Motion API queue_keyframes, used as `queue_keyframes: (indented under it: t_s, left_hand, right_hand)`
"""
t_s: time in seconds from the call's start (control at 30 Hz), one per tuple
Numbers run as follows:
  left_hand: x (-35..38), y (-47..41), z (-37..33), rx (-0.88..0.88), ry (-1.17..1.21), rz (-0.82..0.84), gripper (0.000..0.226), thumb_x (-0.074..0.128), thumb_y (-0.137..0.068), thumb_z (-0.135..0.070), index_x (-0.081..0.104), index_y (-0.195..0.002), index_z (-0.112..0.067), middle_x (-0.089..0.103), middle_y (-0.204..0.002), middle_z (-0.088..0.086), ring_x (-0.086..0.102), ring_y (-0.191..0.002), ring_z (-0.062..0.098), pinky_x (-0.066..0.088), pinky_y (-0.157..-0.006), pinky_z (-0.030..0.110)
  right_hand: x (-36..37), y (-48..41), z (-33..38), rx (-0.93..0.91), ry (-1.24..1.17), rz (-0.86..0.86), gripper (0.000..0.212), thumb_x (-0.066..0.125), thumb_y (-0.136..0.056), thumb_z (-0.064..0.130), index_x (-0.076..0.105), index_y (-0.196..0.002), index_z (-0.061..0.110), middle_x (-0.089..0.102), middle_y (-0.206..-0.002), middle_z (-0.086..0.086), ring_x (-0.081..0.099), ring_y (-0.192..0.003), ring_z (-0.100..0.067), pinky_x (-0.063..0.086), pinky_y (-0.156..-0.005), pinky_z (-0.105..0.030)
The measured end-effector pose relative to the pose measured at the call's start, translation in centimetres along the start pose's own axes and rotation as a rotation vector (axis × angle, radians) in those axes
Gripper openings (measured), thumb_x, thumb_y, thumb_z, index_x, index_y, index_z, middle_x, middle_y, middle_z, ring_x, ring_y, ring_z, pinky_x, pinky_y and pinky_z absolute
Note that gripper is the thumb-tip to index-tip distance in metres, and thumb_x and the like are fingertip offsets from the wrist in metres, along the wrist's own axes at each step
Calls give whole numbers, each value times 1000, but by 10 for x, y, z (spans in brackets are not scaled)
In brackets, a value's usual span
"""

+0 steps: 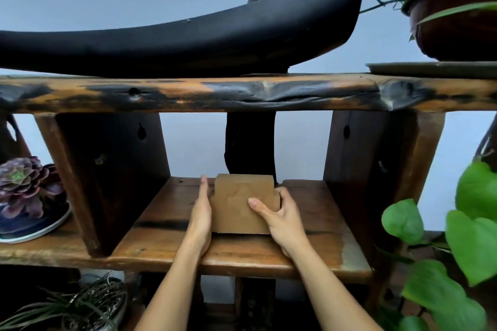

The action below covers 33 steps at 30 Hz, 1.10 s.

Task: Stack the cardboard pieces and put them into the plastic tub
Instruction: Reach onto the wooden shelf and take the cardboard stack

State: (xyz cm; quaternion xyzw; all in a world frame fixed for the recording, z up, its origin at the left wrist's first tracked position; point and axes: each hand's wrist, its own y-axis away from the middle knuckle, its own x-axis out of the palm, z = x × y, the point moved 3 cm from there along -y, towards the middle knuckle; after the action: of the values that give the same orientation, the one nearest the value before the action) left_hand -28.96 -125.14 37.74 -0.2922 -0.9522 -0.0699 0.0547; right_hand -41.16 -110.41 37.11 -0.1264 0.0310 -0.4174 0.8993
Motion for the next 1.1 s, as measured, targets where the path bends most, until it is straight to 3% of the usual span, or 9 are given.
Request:
queue_keyframes:
  t_s: [0.07,0.17,0.27,0.37,0.5,0.63,0.77,0.93,1.1]
  left_hand:
    - [2,14,-1,59,-75,85,68,59,-68,-93,76,-98,-35,81,-87,-16,78,-81,6,56,-70,27]
    - [0,34,1,214,-188,167,58,89,-69,-60,67,-114,-30,79,-106,-12,76,-94,6,60,-71,18]
    - [1,52,5,270,-197,150,41,88,-80,-37,66,-113,-28,78,-103,-16,75,-91,2,58,-68,14]
    - [0,74,11,280,-133,103,36,88,-82,-29,68,-112,-22,80,-100,-12,76,-90,6,59,-68,17]
    - [-13,115,24,284,-84,111,37,89,-81,-26,71,-113,-24,81,-104,-10,77,-95,8,60,-72,19]
    - [-33,161,46,259,2,64,53,88,-71,-29,71,-120,-19,81,-109,0,77,-101,17,62,-84,33]
    - [-56,196,69,199,87,83,39,89,-69,-25,78,-107,-24,82,-103,4,79,-95,21,61,-70,23]
    - [-80,223,81,147,114,74,52,91,-67,-29,76,-116,-23,82,-107,1,78,-99,20,62,-76,28]
    - [-96,251,93,153,119,76,56,90,-69,-35,71,-121,-27,81,-111,-2,78,-101,17,62,-79,27]
  right_hand:
    - [-2,3,3,-8,-22,-38,39,91,-79,28,66,-106,16,82,-100,2,79,-93,-14,61,-72,-21]
    - [-8,14,7,-15,-8,-100,45,94,-70,41,70,-102,20,82,-97,5,78,-91,-12,61,-72,-22]
    - [-13,29,8,32,4,-121,59,91,-59,57,70,-103,24,80,-102,3,76,-96,-15,63,-85,-37]
    - [-14,52,12,92,-1,-114,68,89,-58,62,68,-108,21,79,-107,0,76,-100,-18,62,-90,-45]
    - [-14,100,13,164,-48,-117,68,91,-58,57,70,-108,16,81,-103,0,78,-97,-18,63,-89,-47]
    - [-12,152,15,151,29,-122,51,91,-64,55,75,-98,21,82,-95,4,79,-90,-14,64,-84,-45]
    - [0,200,8,182,30,-120,49,90,-66,57,77,-100,24,82,-98,4,79,-94,-14,63,-87,-46]
    - [13,247,6,224,-17,-125,58,86,-66,62,73,-106,21,81,-103,1,78,-97,-17,63,-87,-42]
    - [24,289,4,196,-76,-170,41,87,-71,44,74,-107,28,80,-109,-2,77,-103,-20,61,-87,-38]
